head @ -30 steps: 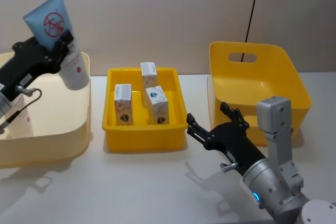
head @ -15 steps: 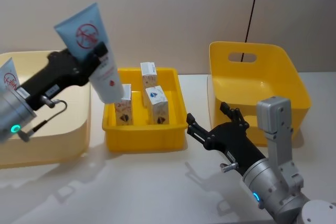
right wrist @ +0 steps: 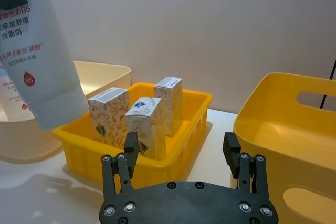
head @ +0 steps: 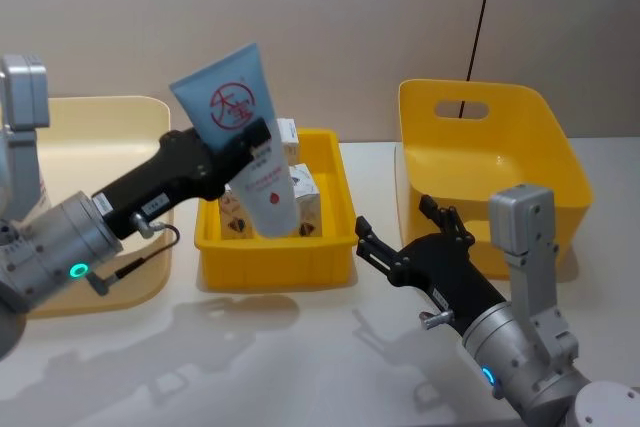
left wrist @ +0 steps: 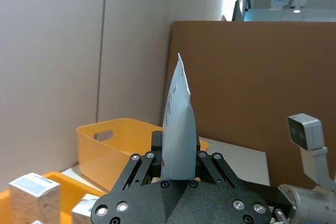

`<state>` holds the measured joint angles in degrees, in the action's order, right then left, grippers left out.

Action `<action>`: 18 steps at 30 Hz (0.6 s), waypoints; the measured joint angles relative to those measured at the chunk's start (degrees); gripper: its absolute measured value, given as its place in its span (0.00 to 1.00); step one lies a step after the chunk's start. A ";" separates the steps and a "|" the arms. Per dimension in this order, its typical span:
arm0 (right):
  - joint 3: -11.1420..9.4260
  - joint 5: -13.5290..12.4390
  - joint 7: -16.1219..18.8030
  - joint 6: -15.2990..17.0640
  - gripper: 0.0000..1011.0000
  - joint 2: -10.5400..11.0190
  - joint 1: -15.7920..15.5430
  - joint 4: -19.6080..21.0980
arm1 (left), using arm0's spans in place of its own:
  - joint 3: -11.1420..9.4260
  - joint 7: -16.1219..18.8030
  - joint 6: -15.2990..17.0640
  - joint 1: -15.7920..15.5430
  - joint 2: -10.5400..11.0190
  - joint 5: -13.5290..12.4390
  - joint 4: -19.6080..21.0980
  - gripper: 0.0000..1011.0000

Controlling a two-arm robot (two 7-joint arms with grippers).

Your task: Bimanual collaborative sorting of washing and personal care products

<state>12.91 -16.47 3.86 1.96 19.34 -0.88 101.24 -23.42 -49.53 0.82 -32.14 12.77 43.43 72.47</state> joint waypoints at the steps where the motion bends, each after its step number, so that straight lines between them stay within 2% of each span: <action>1: -0.03 -0.01 0.17 0.02 0.99 0.05 -0.05 0.04 | -0.24 -0.39 0.06 -0.04 -0.14 0.16 -0.17 0.27; 8: -0.41 -0.97 2.12 0.24 0.99 0.95 -0.37 0.77 | -1.08 -1.77 0.33 -0.17 -0.61 0.77 -0.78 0.27; 18: -1.84 -5.00 8.10 1.54 0.99 3.66 -1.22 3.12 | -1.72 -2.78 0.49 -0.26 -0.94 1.20 -1.21 0.27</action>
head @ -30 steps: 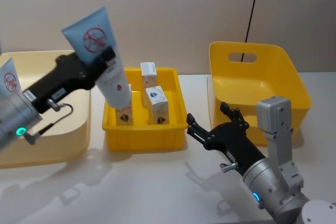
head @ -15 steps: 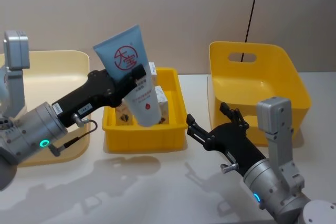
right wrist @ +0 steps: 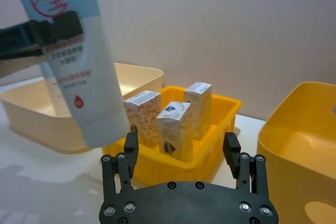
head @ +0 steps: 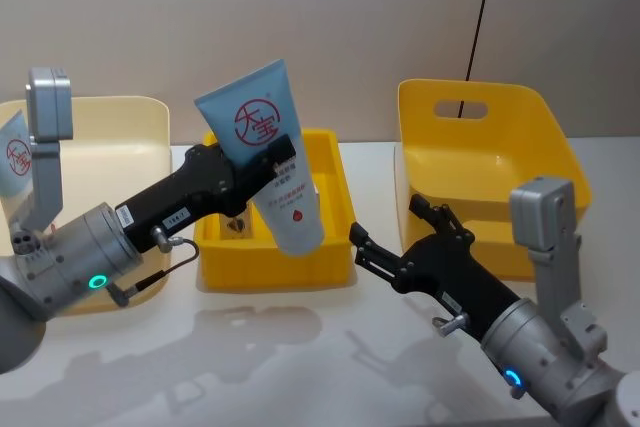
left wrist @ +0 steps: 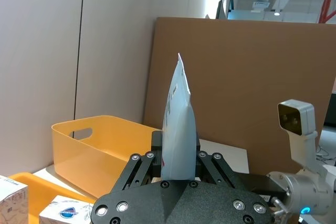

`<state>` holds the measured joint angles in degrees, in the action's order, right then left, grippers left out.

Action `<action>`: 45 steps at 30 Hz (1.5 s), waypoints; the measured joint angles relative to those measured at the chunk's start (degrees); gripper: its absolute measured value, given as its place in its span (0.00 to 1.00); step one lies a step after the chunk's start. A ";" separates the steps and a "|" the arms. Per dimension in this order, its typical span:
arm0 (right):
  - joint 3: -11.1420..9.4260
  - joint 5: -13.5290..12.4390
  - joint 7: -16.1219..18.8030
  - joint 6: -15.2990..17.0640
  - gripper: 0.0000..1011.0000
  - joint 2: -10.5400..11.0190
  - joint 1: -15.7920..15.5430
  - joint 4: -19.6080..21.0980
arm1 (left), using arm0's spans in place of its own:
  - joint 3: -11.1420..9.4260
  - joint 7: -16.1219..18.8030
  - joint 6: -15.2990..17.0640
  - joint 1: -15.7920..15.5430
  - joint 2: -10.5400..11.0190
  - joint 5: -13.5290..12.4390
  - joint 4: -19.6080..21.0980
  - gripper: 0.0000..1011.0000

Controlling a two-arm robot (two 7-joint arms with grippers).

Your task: Bimanual collaborative sorting of washing and personal care products

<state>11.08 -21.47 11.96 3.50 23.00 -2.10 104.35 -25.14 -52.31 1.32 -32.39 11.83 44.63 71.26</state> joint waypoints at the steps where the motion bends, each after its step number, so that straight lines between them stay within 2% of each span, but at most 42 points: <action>1: -0.35 -0.94 1.22 0.38 0.99 0.65 -0.18 0.52 | -0.06 -0.10 0.01 -0.01 -0.03 0.05 -0.04 0.27; 9: -2.24 -6.55 7.67 2.70 0.99 4.05 -0.85 2.95 | -0.29 -0.46 0.07 -0.05 -0.15 0.21 -0.21 0.27; 10: -2.24 -6.55 7.67 2.70 0.99 4.05 -0.85 2.95 | -0.31 -0.49 0.07 -0.05 -0.16 0.22 -0.22 0.27; 13: -2.92 -9.15 10.56 3.90 0.99 5.51 -0.79 3.68 | -0.37 -0.57 0.10 -0.07 -0.19 0.26 -0.25 0.27; 20: -3.00 -11.52 13.32 5.57 0.99 7.04 0.41 4.18 | -0.44 -0.71 0.13 -0.09 -0.22 0.32 -0.31 0.27; 28: -0.78 -10.88 13.54 6.32 0.99 7.04 3.43 3.21 | -0.49 -0.77 0.13 -0.09 -0.27 0.36 -0.36 0.27; 37: 3.39 -7.42 11.70 6.42 0.99 5.48 8.31 0.40 | -0.53 -0.84 0.13 -0.08 -0.30 0.37 -0.37 0.27; 45: 6.49 -5.33 11.22 7.02 0.99 4.61 11.37 -1.79 | -0.53 -0.86 0.13 -0.08 -0.30 0.37 -0.38 0.27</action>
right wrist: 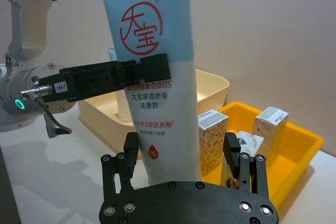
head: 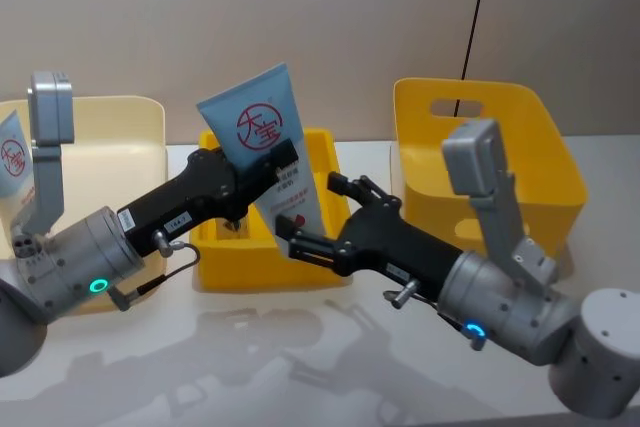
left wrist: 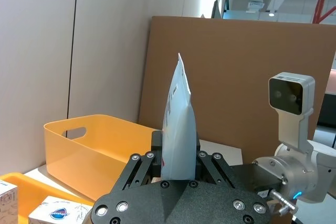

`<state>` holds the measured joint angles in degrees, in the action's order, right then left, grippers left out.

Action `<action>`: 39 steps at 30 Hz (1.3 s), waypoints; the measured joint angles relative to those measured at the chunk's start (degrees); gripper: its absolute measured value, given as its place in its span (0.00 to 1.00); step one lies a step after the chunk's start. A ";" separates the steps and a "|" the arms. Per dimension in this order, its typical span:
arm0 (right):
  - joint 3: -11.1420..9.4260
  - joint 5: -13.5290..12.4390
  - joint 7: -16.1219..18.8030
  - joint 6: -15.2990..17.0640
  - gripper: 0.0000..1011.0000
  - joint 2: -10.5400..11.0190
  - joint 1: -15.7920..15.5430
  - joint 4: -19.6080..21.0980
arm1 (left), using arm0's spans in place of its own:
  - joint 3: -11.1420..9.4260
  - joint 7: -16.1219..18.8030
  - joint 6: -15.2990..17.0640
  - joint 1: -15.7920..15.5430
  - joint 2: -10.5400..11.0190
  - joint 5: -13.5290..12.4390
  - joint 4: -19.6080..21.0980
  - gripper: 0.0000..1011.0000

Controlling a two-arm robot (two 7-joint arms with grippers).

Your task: Bimanual collaborative sorting of washing and personal care products

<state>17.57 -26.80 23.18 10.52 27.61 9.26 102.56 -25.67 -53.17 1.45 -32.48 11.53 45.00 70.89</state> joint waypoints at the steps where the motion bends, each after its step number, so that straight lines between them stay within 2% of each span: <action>1: 0.60 0.29 0.03 0.07 0.99 -0.17 0.64 -0.50 | 0.00 0.00 0.00 0.00 0.00 0.00 0.00 0.27; 11: 4.82 1.71 1.44 0.44 0.99 -1.49 4.75 -4.22 | 0.00 0.00 0.00 0.00 0.00 0.00 0.00 0.27; 18: 6.67 2.56 1.50 0.56 0.99 -2.19 6.45 -5.94 | 0.01 0.01 0.00 0.00 0.01 -0.01 0.00 0.27; 25: 7.70 3.05 1.37 0.62 0.85 -2.59 7.43 -6.94 | 0.02 0.01 -0.01 0.00 0.00 -0.01 0.00 0.27; 26: 7.79 3.09 1.36 0.63 0.80 -2.62 7.51 -7.01 | 0.02 0.01 -0.01 0.00 0.00 -0.01 0.00 0.27; 29: 8.09 3.23 1.33 0.65 0.74 -2.72 7.77 -7.28 | 0.01 0.00 -0.01 0.00 0.00 0.00 0.00 0.27; 30: 8.22 3.30 1.32 0.66 0.68 -2.79 7.89 -7.42 | 0.00 0.00 -0.01 0.00 0.00 0.00 0.01 0.27; 33: 8.42 3.36 1.32 0.66 0.65 -2.87 8.09 -7.59 | 0.00 0.00 -0.01 0.00 0.00 -0.01 0.01 0.27; 39: 8.69 3.44 1.26 0.65 0.65 -2.98 8.34 -7.84 | 0.00 0.00 -0.01 0.00 0.00 -0.01 0.01 0.27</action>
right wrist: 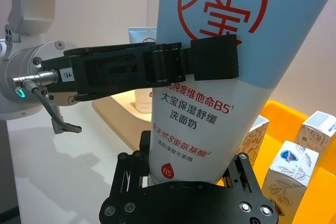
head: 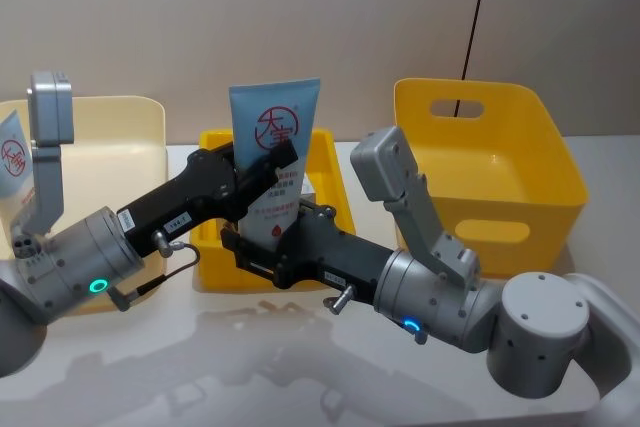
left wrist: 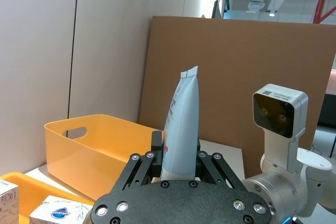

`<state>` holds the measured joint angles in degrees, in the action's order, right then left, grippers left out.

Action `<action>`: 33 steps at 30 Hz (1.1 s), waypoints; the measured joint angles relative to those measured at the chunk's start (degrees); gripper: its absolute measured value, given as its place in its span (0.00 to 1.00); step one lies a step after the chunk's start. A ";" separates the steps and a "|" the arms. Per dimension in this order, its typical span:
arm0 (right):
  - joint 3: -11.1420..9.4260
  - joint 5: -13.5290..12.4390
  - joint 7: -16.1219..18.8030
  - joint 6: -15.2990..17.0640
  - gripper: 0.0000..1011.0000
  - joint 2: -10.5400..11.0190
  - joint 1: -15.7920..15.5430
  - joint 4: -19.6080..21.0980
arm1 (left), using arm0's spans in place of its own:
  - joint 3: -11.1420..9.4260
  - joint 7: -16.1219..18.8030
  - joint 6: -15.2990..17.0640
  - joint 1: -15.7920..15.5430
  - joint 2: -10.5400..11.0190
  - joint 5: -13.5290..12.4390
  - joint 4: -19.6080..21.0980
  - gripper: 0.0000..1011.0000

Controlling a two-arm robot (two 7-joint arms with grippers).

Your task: Bimanual collaborative sorting of washing and personal care products

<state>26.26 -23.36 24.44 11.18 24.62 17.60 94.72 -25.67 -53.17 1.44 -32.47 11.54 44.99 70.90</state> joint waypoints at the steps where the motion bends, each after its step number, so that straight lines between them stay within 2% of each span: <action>1: 0.03 0.01 -0.01 0.00 0.65 -0.01 0.03 -0.03 | 0.00 0.00 0.00 0.00 0.00 0.00 0.00 0.27; 5: 0.15 0.08 -0.03 0.01 0.65 -0.06 0.13 -0.12 | -0.01 -0.02 0.00 0.00 -0.01 0.00 0.00 0.30; 8: 0.25 0.11 -0.03 0.01 0.65 -0.08 0.18 -0.19 | -0.01 -0.03 0.00 0.00 -0.02 0.01 0.00 0.39; 9: 0.27 0.12 -0.03 0.01 0.65 -0.09 0.21 -0.21 | -0.01 -0.03 0.00 0.00 -0.01 0.01 0.00 0.45; 13: 0.33 0.16 -0.03 0.01 0.65 -0.10 0.26 -0.25 | 0.00 -0.03 0.00 0.00 0.00 0.00 0.00 0.54; 19: 0.37 0.19 -0.03 0.01 0.65 -0.14 0.30 -0.30 | 0.00 -0.03 0.00 0.00 0.00 0.00 0.00 0.74; 22: 0.38 0.19 -0.03 0.01 0.65 -0.14 0.31 -0.30 | 0.00 -0.02 0.00 0.00 0.00 0.00 0.00 0.81; 24: 0.38 0.20 -0.08 0.00 0.65 -0.11 0.31 -0.30 | 0.00 -0.01 0.00 0.00 0.00 0.00 0.00 0.91; 29: 0.09 0.21 -0.63 -0.09 0.65 0.03 -0.04 -0.05 | 0.00 0.00 0.00 0.00 -0.01 0.00 0.01 0.99; 33: -0.83 0.48 -1.95 -0.22 0.65 0.33 -0.88 0.63 | 0.00 0.00 0.00 0.00 0.00 0.00 0.00 0.99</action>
<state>25.44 -22.88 22.49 10.96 24.96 16.72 95.35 -25.67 -53.16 1.44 -32.48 11.54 44.99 70.90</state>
